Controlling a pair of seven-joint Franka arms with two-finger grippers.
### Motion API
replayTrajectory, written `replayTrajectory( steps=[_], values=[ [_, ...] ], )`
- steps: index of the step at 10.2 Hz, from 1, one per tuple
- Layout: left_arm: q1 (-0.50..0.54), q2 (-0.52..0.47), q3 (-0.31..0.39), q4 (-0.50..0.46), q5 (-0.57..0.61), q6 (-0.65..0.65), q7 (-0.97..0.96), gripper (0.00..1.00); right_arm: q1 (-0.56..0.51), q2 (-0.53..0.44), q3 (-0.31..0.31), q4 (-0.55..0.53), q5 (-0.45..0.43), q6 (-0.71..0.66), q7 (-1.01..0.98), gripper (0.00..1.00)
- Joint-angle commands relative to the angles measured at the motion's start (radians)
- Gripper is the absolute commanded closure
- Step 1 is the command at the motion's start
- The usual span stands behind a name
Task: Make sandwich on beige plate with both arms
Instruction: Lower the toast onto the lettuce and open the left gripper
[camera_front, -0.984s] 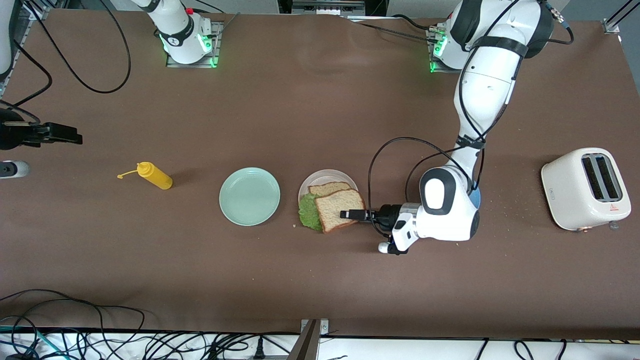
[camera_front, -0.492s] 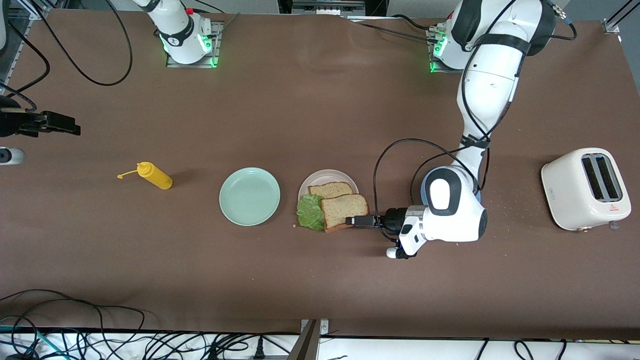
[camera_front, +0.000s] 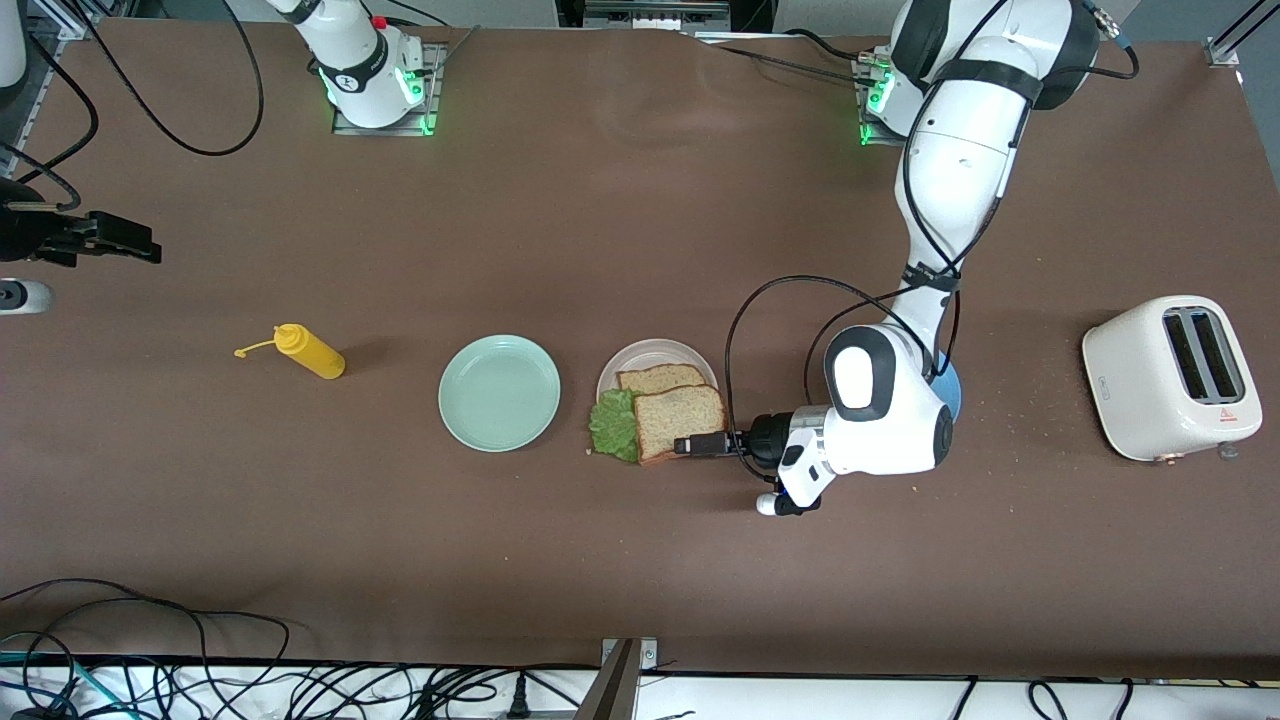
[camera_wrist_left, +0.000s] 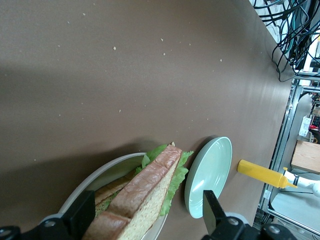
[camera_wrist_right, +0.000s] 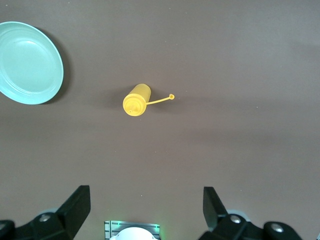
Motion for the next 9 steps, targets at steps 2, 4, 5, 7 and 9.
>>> replayTrajectory(
  steps=[2, 4, 5, 7, 9],
  values=[
    [-0.032, -0.022, 0.010, -0.019, 0.025, 0.087, -0.058, 0.07, -0.040, -0.026, 0.031, -0.009, -0.015, -0.006, 0.011, 0.00],
    [-0.044, -0.011, 0.010, -0.019, 0.025, 0.228, -0.074, 0.07, -0.035, 0.011, 0.019, -0.008, 0.000, 0.003, 0.019, 0.00],
    [-0.044, -0.011, 0.008, -0.020, 0.025, 0.277, -0.074, 0.07, -0.031, 0.011, 0.020, -0.008, -0.001, 0.004, 0.019, 0.00],
    [-0.075, -0.005, 0.008, -0.039, 0.024, 0.362, -0.095, 0.07, -0.032, 0.008, 0.017, -0.008, -0.006, 0.003, 0.017, 0.00],
    [-0.096, -0.007, 0.008, -0.059, 0.021, 0.416, -0.097, 0.06, -0.038, 0.008, 0.016, -0.008, -0.007, 0.001, 0.016, 0.00]
  ],
)
